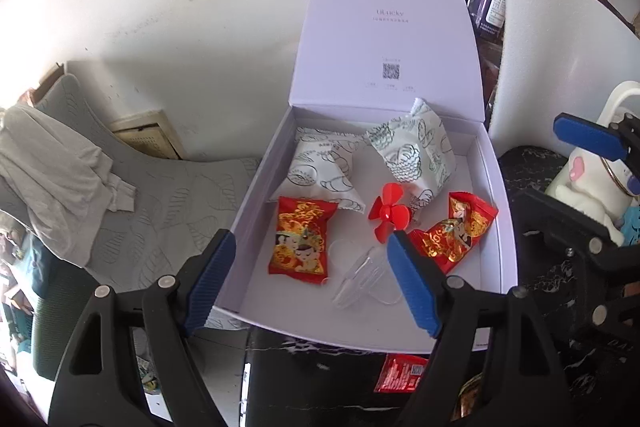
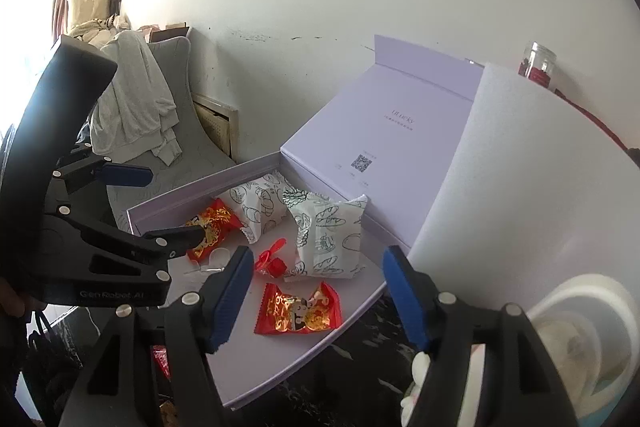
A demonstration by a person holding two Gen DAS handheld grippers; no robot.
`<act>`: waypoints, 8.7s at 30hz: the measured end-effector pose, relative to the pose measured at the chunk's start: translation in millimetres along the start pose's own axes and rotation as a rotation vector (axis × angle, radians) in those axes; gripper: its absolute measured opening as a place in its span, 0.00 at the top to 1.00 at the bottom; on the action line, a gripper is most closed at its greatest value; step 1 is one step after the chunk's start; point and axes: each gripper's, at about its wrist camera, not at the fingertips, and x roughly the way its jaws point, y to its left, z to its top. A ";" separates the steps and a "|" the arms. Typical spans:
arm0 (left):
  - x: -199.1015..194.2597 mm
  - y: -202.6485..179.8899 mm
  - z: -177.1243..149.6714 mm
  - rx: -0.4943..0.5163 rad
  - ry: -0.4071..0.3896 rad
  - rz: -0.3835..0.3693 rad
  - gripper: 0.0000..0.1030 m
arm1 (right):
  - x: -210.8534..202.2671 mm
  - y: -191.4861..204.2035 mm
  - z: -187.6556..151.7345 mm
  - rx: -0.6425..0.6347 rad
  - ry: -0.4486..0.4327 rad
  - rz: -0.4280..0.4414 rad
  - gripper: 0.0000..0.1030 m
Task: Organize objects
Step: 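Withdraw both tools from the box back toward the remaining packets, then reach the flat red sauce packet with the left tool while the right tool reaches the brown cereal packet, then grasp the red sauce packet with the left tool while the right tool grasps the cereal packet, then lift the red sauce packet and cereal packet with both tools, then carry both packets over the lavender box with both tools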
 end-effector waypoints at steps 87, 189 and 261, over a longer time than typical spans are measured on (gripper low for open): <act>-27.5 -12.7 -155.7 -0.054 0.112 -0.139 0.13 | -27.2 72.7 -127.9 0.145 0.269 0.207 0.25; -32.2 -93.7 -173.8 0.150 0.067 -0.305 0.36 | -37.4 28.0 -176.6 0.015 0.285 0.179 0.17; -95.4 -69.6 -85.0 0.123 -0.132 -0.213 0.40 | -94.0 11.9 -95.0 -0.002 0.106 0.204 0.54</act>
